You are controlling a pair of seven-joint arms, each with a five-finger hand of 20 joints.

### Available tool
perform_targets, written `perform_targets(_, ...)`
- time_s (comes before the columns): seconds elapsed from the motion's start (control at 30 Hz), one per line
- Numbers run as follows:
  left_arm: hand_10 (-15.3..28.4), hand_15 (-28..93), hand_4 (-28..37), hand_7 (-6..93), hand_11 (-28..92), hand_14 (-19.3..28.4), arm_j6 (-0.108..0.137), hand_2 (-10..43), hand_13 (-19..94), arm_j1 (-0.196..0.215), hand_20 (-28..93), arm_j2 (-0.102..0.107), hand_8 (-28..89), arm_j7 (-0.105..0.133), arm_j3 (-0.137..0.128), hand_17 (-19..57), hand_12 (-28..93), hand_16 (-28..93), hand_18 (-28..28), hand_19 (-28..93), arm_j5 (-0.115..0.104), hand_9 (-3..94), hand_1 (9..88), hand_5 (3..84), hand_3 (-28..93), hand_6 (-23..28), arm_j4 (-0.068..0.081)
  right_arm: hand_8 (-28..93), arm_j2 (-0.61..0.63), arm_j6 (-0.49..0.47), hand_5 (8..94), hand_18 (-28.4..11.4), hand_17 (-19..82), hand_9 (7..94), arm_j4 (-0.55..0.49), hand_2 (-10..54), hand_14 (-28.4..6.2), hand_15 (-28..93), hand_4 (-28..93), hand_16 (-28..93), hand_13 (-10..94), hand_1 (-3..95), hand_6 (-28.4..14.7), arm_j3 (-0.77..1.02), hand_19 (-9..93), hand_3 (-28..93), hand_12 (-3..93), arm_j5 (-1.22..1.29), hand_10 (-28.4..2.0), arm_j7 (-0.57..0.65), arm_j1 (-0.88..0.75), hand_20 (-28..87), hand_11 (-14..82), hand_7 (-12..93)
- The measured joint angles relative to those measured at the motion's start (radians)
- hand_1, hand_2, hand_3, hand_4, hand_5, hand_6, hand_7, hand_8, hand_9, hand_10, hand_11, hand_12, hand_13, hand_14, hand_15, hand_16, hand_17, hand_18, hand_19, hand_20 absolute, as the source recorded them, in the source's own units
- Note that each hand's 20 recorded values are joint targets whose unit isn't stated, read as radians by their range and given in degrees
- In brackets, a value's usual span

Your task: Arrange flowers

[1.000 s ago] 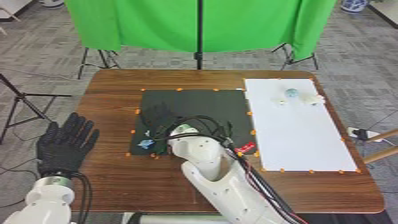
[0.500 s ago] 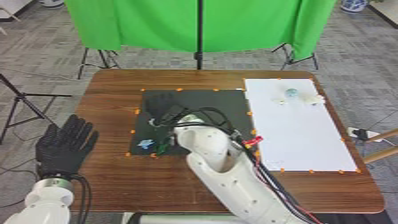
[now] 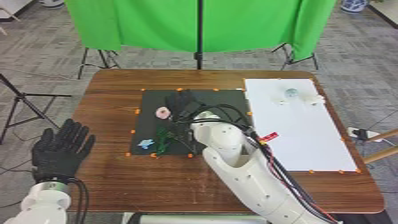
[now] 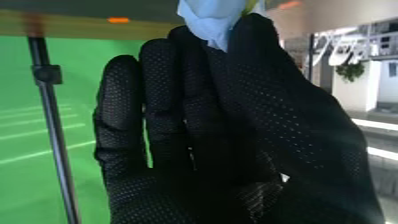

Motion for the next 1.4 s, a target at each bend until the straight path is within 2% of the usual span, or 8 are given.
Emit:
perform_targets(0.23,15.0,51,-28.3,19.9,28,15.4,0.012,19.4,30,0.001,20,-0.002,-11,0.000,-0.012,-4.5,13,-5,14.6,37,-0.012,42.2,27.6,49.1,72,8.9,-0.004,10,0.007,-0.028,66.7,-21.3,26,71.8,-0.001,-9.5,-11.3,54,-28,40,50,63.6,0.4,-0.010,77,67,42.0,-0.008,-11.5,0.015,-0.017,40,12.2,47)
perform_targets(0.43,15.0,51,-28.2,19.7,29,15.3,0.012,17.1,30,0.001,20,-0.003,-11,0.001,-0.011,-4.5,13,-5,14.6,37,-0.013,42.2,29.7,47.3,73,9.1,-0.004,4,0.006,-0.026,58.9,-22.2,25,60.7,-0.001,-9.5,-15.5,63,-28,27,47,54.7,-2.2,-0.008,78,73,24.0,-0.007,-15.8,0.015,-0.025,38,29.9,41)
perform_targets(0.53,14.7,52,-27.8,19.4,29,15.3,0.012,13.4,31,0.001,20,-0.004,-11,0.001,-0.011,-4.6,13,-5,14.6,38,-0.013,41.2,32.5,44.1,74,8.9,-0.004,2,0.006,-0.027,57.6,-22.2,25,59.3,-0.002,-9.5,-16.1,63,-28,25,47,52.4,-2.7,-0.008,78,76,23.4,0.000,-16.4,0.022,-0.026,37,30.2,38)
perform_targets(0.63,14.6,52,-26.8,19.1,29,15.0,0.012,10.7,30,0.001,20,-0.005,-11,-0.001,-0.011,-4.6,13,-5,14.6,38,-0.011,40.4,33.6,43.1,74,9.0,-0.004,-15,0.006,-0.036,56.2,-22.5,24,57.5,-0.006,-9.5,-16.6,64,-28,23,46,48.2,-3.5,-0.009,79,80,22.7,0.023,-17.2,0.040,-0.027,37,30.3,37)
perform_targets(0.8,14.6,52,-27.3,19.2,29,14.9,0.009,11.4,30,0.001,19,-0.007,-11,0.000,-0.011,-4.6,13,-5,14.5,37,-0.010,40.2,29.2,43.9,75,8.7,-0.003,-14,0.002,-0.062,53.6,-23.6,23,53.8,-0.016,-9.5,-17.6,62,-28,22,43,42.4,-5.0,-0.002,78,79,21.8,0.044,-18.5,0.049,-0.032,37,27.7,30)
perform_targets(1.07,14.7,51,-28.2,19.3,28,14.8,-0.005,13.1,30,-0.001,19,-0.008,-11,0.036,0.003,-4.1,13,-5,14.3,36,-0.018,40.6,26.3,44.5,75,8.5,0.002,-9,0.016,-0.194,45.5,-25.3,23,45.7,-0.128,-9.5,-19.9,54,-26,17,38,27.2,-9.0,0.034,77,76,19.8,0.190,-22.1,0.121,-0.059,38,18.4,16)
perform_targets(1.23,14.6,50,-28.2,19.0,28,14.9,-0.025,13.6,31,0.000,19,-0.018,-11,0.036,0.003,-3.9,13,-5,14.3,36,0.002,41.0,26.5,45.2,75,8.5,0.002,-8,0.036,-0.132,40.9,-25.7,24,40.9,-0.178,-7.4,-21.0,46,-24,14,35,23.7,-9.9,0.106,75,73,17.7,0.322,-23.4,0.192,-0.075,35,13.9,13)
perform_targets(1.4,14.5,50,-28.2,18.9,28,14.8,-0.038,13.9,31,0.007,20,-0.023,-10,0.050,0.004,-3.7,14,-5,14.2,35,0.055,41.2,27.1,45.4,75,8.5,-0.002,-9,0.091,0.059,45.5,-23.5,22,41.3,-0.189,-6.0,-20.8,42,-24,13,34,32.1,-9.5,0.232,69,78,16.1,0.473,-22.0,0.332,-0.081,28,14.4,15)
